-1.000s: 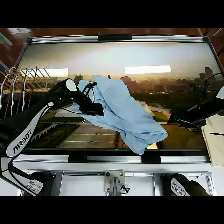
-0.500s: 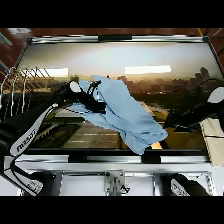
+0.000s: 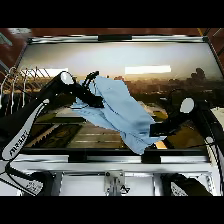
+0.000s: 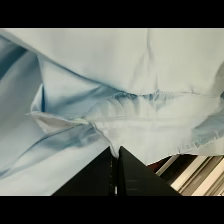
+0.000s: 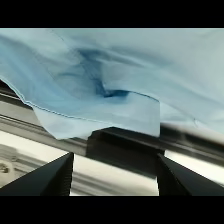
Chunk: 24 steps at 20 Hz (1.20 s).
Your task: Fold the shirts.
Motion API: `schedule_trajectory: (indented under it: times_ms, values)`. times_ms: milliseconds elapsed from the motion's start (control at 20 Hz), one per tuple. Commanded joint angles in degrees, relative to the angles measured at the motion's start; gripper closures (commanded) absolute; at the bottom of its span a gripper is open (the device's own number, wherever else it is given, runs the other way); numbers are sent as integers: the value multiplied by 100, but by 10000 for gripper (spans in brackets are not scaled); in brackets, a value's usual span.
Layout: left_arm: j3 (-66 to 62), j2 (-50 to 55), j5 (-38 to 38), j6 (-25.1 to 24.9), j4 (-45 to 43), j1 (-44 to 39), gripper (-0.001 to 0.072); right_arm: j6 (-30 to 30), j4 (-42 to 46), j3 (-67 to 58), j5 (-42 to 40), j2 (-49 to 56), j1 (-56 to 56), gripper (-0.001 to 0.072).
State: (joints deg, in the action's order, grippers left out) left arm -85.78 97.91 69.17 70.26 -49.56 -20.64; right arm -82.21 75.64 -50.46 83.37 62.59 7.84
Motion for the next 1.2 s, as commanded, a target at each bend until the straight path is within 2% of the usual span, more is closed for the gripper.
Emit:
schedule_trajectory:
  times_ms: [0, 100, 250, 400, 600, 650, 700, 750, 950, 1100, 1150]
  values:
    - [-33, -42, 72, -17, 52, 28, 654, 789, 426, 48, -527, 0, 640, 99]
    - [-33, -33, 72, -17, 50, 59, 654, 1141, 772, 48, -791, 0, 1088, 99]
    - [-33, -37, 101, -15, 52, 133, 654, 1211, 1508, 48, -1182, 0, 1456, 98]
    - [-35, -37, 103, -15, 55, 201, 654, 1552, 1386, 48, -1261, 240, 1453, 97]
    - [-35, -37, 103, -15, 55, 221, 654, 1740, 769, 48, -1032, 962, 1453, 98]
    - [-35, -37, 105, -15, 55, 225, 654, 1692, 763, 46, -1019, 1060, 1453, 167]
    - [-37, -39, 109, -13, 57, 229, 654, 1639, 837, 46, -1023, 1069, 1453, 447]
    - [-61, -44, 155, -15, 57, 243, 654, 1491, 975, 11, -1001, 1023, 1453, 637]
    - [-811, -249, 671, -229, 13, 278, 655, 1456, 1364, -776, -844, 389, 1447, 635]
    - [-1858, -837, 890, -201, -11, 343, 655, 1534, 1652, -2138, -730, -273, 1447, 635]
    - [-2277, -1080, 918, -46, -9, 356, 655, 1652, 1751, -2754, -595, -439, 1447, 636]
